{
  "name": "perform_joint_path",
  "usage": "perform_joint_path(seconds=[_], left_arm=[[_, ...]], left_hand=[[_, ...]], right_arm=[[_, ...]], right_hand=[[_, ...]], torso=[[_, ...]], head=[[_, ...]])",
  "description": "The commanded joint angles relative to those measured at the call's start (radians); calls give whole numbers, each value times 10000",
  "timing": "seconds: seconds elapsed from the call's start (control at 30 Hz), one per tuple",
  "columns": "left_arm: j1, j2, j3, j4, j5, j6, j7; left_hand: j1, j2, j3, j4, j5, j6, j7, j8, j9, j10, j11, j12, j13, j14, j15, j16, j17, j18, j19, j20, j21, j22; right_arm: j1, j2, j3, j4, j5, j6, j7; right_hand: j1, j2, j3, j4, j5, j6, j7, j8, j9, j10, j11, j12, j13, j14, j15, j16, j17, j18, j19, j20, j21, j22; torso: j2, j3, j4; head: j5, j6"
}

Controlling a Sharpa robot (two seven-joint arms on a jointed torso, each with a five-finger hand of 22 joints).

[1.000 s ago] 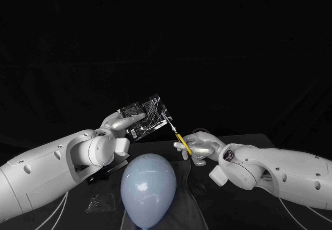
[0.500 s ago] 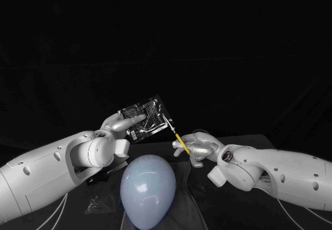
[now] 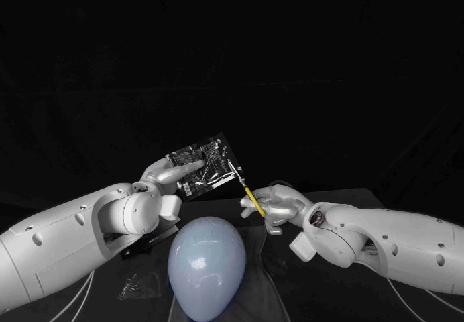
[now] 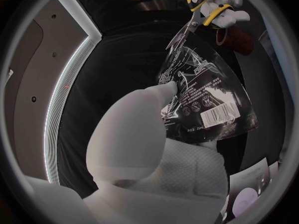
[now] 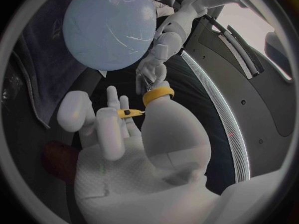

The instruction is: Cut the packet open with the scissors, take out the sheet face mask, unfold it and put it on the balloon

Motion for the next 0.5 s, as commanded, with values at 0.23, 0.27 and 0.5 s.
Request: perform_joint_path(seconds=[0.23,0.27,0.5], left_arm=[[3,-26,4,65,-161,316,94],[3,-30,4,69,-161,332,99],[3,-54,2,128,-162,402,115]], left_hand=[[25,103,10,-16,29,-4,65,56,1024,59,-20,-30,4,-37,-8,-46,11,116,10,22,-45,4],[25,103,10,-16,29,-4,65,56,1024,59,-20,-30,4,-37,-8,-46,11,116,10,22,-45,4],[20,103,11,-21,29,-4,65,56,1027,58,-19,-30,4,-37,-7,-46,13,116,10,22,-45,4]], right_arm=[[14,50,21,-87,86,-84,201],[14,61,21,-98,106,-92,208],[12,173,23,-140,236,-171,300]], right_hand=[[-12,-69,93,-10,-10,-59,666,-3,-16,-76,25,-36,-51,189,75,-40,-29,192,-50,37,-50,161],[-12,-69,93,-10,-10,-59,666,-3,-16,-76,25,-36,-51,189,75,-40,-29,192,-50,37,-50,161],[-18,-1,156,-25,-11,-16,657,45,-25,-45,19,-23,-127,197,74,-23,-6,185,-28,41,-9,176]], torso=[[-7,0,-3],[-6,5,-6],[-1,9,6]], head=[[-35,25],[-40,28],[-78,53]])
